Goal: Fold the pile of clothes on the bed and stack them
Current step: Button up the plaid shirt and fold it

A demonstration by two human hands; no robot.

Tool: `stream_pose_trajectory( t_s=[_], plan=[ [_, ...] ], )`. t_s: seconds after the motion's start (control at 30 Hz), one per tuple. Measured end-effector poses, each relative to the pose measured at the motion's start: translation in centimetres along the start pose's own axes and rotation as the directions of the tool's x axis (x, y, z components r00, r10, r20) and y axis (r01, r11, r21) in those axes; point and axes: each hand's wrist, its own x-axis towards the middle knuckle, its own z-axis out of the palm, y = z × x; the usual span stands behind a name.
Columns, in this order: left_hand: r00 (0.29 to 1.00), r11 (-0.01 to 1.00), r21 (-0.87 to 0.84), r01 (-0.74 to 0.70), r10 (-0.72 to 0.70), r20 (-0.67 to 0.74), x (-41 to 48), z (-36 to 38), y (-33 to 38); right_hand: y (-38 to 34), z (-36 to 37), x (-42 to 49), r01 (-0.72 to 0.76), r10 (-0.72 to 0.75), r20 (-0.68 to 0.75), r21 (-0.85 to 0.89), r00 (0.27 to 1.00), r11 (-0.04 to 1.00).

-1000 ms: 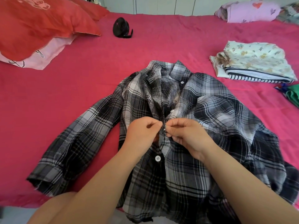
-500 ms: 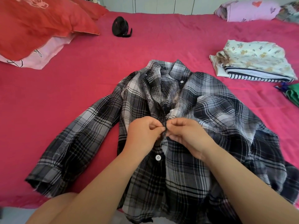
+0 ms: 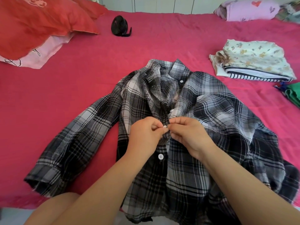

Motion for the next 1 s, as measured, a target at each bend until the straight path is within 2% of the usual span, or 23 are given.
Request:
stream_pose_trajectory(
  t_s=[0.07, 0.17, 0.23, 0.27, 0.33, 0.43, 0.53, 0.6, 0.63, 0.67, 0.73, 0.77, 0.8, 0.83, 0.9, 0.93, 1.0],
  plan=[
    [0.989, 0.975, -0.167, 0.148, -0.145, 0.030, 0.1, -0.1, 0.1, 0.0, 0.1, 0.0, -0.007, 0.007, 0.009, 0.002, 1.000, 1.000],
    [0.904, 0.791, -0.439, 0.427, -0.363, 0.225, 0.4, -0.6, 0.3, -0.4, 0.1, -0.2, -0.001, 0.005, 0.051, -0.086, 0.999, 0.996],
    [0.836, 0.710, -0.445, 0.545, -0.418, 0.357, 0.5, -1.0, 0.5, -0.8, 0.0, -0.5, 0.014, 0.004, 0.088, -0.202, 0.996, 0.979],
    [0.815, 0.725, -0.392, 0.566, -0.422, 0.397, 0.6, -1.3, 0.6, -1.1, -0.2, -0.8, 0.010, 0.019, 0.106, -0.265, 0.994, 0.964],
    [0.803, 0.814, -0.245, 0.527, -0.381, 0.459, 0.5, -2.0, 0.7, -1.7, -0.6, -1.6, -0.011, 0.076, 0.152, -0.386, 0.985, 0.923],
    [0.756, 0.948, -0.014, 0.318, -0.245, 0.606, 0.1, -3.3, 1.0, -2.6, -1.5, -3.3, -0.018, 0.195, 0.284, -0.525, 0.939, 0.851],
    [0.618, 0.975, 0.205, 0.087, -0.215, 0.757, -0.8, -3.8, 1.5, -2.8, -1.8, -4.8, 0.027, 0.348, 0.424, -0.666, 0.836, 0.746],
    [0.586, 0.954, 0.301, -0.020, -0.232, 0.776, -1.1, -3.7, 1.6, -2.6, -1.7, -5.0, 0.052, 0.396, 0.425, -0.733, 0.814, 0.678],
    [0.616, 0.949, 0.315, -0.030, -0.231, 0.753, -1.0, -3.7, 1.6, -2.6, -1.8, -4.8, 0.062, 0.373, 0.398, -0.749, 0.838, 0.660],
    [0.678, 0.953, 0.304, -0.005, -0.220, 0.702, -0.7, -3.6, 1.5, -2.5, -1.8, -4.3, 0.071, 0.312, 0.354, -0.752, 0.882, 0.655],
    [0.843, 0.973, 0.220, 0.065, -0.172, 0.510, 0.0, -3.3, 1.4, -2.2, -1.9, -3.2, 0.100, 0.094, 0.217, -0.739, 0.972, 0.666],
    [0.911, 0.981, 0.182, 0.068, -0.136, 0.388, 0.4, -2.9, 1.3, -2.0, -1.9, -2.6, 0.138, -0.046, 0.142, -0.750, 0.989, 0.647],
    [0.957, 0.984, 0.169, 0.054, -0.099, 0.274, 0.8, -2.4, 1.2, -1.8, -1.7, -2.1, 0.175, -0.176, 0.087, -0.792, 0.981, 0.585],
    [0.980, 0.985, 0.167, 0.040, -0.071, 0.185, 1.1, -1.7, 1.1, -1.4, -1.5, -1.6, 0.188, -0.263, 0.060, -0.850, 0.963, 0.493],
    [0.992, 0.984, 0.172, 0.042, -0.061, 0.108, 1.5, -0.4, 0.7, -0.6, -0.9, -0.8, 0.176, -0.309, 0.071, -0.928, 0.949, 0.329],
    [0.992, 0.982, 0.184, 0.048, -0.069, 0.109, 1.6, 0.3, 0.4, -0.1, -0.8, -0.5, 0.162, -0.290, 0.073, -0.941, 0.954, 0.296],
    [0.990, 0.965, 0.259, 0.037, -0.071, 0.125, 1.6, 1.6, -0.3, 0.7, -0.6, -0.1, 0.127, -0.250, 0.051, -0.946, 0.967, 0.298]
  ],
)
